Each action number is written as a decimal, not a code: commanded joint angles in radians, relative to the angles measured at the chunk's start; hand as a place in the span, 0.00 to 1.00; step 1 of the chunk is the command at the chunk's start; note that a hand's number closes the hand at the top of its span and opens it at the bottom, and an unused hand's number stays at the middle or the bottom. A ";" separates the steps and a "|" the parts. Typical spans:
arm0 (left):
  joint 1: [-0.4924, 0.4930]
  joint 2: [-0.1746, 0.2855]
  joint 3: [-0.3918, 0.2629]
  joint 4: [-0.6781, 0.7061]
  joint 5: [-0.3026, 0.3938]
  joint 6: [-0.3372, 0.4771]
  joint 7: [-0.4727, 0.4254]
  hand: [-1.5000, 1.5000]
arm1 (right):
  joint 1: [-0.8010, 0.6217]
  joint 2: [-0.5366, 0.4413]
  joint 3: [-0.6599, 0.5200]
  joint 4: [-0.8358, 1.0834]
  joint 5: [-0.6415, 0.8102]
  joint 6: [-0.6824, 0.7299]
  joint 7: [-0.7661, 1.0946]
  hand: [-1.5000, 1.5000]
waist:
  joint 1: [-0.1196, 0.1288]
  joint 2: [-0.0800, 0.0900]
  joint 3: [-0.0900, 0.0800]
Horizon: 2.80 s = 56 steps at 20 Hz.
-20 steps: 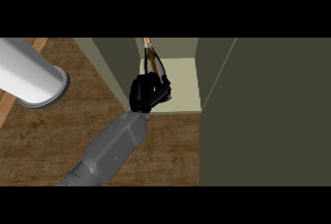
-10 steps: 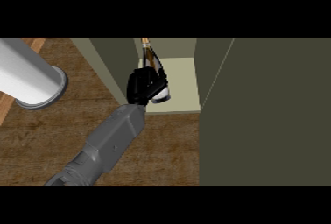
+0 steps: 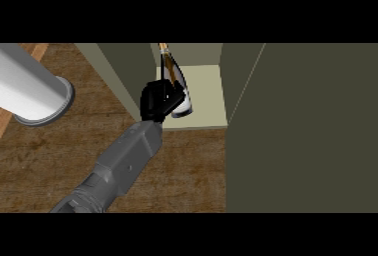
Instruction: Pick up the wine, place it into the cabinet and close the cabinet
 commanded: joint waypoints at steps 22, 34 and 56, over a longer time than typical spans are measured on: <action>0.191 0.077 -0.078 -0.370 -0.105 0.089 -0.079 0.00 | 0.037 -0.043 -0.061 -0.035 -0.033 0.011 0.024 0.00 | 0.078 -0.029 0.005; 0.531 0.292 -0.275 -1.154 -0.243 0.271 0.182 0.00 | 0.004 0.018 0.028 -0.057 0.049 -0.048 0.045 0.00 | 0.068 -0.021 0.004; 1.094 0.614 -0.203 -1.845 -0.386 0.390 0.228 0.00 | 0.080 -0.153 0.173 -0.173 -0.058 0.205 0.158 1.00 | 0.062 -0.018 0.003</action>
